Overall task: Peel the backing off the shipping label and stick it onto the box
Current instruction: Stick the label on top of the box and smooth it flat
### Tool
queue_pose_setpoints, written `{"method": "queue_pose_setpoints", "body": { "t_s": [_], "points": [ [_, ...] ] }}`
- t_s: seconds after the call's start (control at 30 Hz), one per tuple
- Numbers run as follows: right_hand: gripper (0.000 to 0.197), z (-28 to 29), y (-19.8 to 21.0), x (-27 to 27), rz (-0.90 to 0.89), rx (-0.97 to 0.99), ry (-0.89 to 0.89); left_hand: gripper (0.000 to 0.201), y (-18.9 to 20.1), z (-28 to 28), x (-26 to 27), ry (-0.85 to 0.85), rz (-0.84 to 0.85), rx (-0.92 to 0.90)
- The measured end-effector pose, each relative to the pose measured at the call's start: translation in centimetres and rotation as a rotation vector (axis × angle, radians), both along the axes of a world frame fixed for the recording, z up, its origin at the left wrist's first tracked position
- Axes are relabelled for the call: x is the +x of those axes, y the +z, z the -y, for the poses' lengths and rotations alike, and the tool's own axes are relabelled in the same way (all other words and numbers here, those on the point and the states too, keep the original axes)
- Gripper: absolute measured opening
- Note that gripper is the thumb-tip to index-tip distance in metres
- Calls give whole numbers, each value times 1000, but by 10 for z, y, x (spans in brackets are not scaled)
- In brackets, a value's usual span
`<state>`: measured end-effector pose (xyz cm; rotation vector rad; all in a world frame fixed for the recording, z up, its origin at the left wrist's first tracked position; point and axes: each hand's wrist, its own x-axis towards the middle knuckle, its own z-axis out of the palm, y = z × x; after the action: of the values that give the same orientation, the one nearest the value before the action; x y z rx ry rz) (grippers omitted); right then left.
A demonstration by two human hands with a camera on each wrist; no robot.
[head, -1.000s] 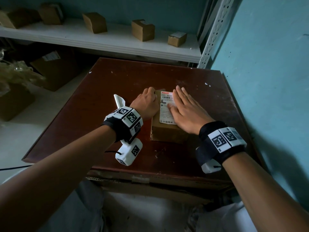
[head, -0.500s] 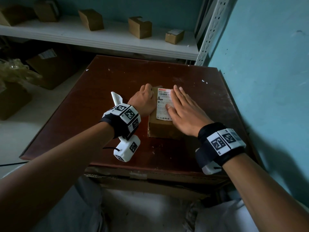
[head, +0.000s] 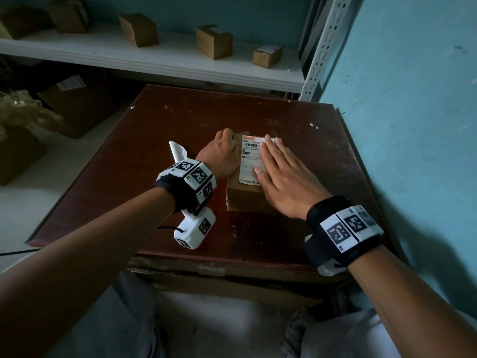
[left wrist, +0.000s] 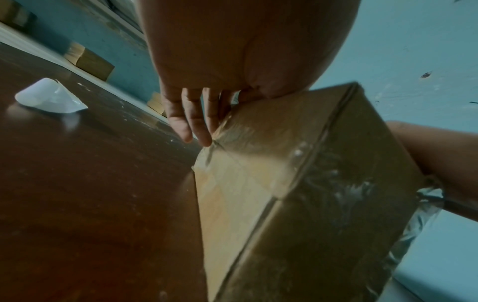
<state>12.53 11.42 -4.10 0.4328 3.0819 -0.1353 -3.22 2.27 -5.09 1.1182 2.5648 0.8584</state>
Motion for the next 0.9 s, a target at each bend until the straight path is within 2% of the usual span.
{"method": "queue_pose_setpoints", "body": {
  "t_s": [0.9],
  "points": [
    [72,14,1,-5,25,49,55,30,3,1,3,11,37,-22]
  ]
}}
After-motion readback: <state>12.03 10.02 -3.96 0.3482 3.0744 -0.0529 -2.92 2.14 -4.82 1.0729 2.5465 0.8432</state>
